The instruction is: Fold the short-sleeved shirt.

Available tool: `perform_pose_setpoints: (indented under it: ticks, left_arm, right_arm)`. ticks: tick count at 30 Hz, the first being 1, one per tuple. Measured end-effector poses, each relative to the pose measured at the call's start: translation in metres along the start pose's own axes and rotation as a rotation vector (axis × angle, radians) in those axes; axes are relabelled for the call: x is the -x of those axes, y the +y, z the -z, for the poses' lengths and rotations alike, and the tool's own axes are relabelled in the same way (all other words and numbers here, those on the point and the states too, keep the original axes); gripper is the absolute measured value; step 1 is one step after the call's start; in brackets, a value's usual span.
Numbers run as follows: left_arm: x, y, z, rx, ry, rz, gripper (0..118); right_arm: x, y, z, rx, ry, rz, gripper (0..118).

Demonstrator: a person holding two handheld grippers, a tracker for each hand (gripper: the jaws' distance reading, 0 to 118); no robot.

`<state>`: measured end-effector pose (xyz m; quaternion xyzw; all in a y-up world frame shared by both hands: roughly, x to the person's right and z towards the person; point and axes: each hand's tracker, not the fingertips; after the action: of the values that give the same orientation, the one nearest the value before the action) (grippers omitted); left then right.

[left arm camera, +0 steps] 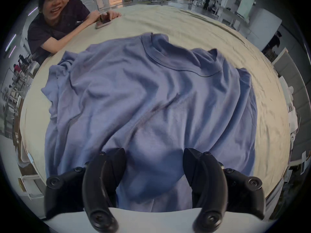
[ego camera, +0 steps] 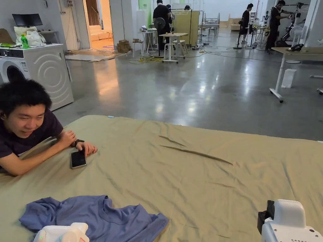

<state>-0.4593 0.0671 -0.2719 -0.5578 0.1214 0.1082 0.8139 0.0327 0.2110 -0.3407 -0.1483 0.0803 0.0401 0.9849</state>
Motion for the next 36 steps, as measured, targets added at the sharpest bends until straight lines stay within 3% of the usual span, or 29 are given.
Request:
perform_pose_setpoints:
  ticks: [1, 2, 3, 4, 7, 11, 18, 22, 36]
  left_arm:
    - [-0.004, -0.003, -0.004, -0.025, 0.019, 0.001, 62]
    - [-0.01, -0.005, -0.005, -0.041, 0.042, 0.032, 46]
    - [-0.018, -0.007, -0.006, -0.061, 0.037, 0.108, 17]
    - [-0.029, -0.009, -0.006, -0.077, 0.051, 0.18, 6]
    - [-0.047, -0.017, 0.0, -0.068, 0.16, 0.299, 4]
    - [-0.026, -0.017, -0.006, -0.099, 0.045, 0.105, 3]
    - [-0.001, -0.008, -0.056, -0.309, -0.108, -0.066, 3]
    - [0.0, 0.005, -0.097, -0.454, -0.148, -0.095, 2]
    - [-0.083, 0.076, -0.245, -0.787, -0.319, 0.043, 2]
  right_arm:
    - [0.0, -0.001, 0.0, 0.003, -0.001, -0.001, 0]
    - [0.0, -0.002, 0.0, 0.006, -0.004, -0.002, 0]
    - [0.0, -0.002, 0.001, 0.009, -0.006, -0.001, 0]
    - [0.0, -0.003, 0.0, 0.01, -0.006, 0.001, 0]
    - [0.0, -0.005, 0.001, 0.017, -0.007, 0.007, 0]
    - [0.0, -0.008, -0.002, 0.023, -0.006, 0.001, 0]
    - [0.0, -0.009, -0.003, 0.022, -0.004, 0.011, 0]
    - [0.0, -0.01, -0.004, 0.019, -0.001, 0.016, 0]
    - [-0.035, 0.021, -0.027, -0.069, -0.04, 0.071, 0]
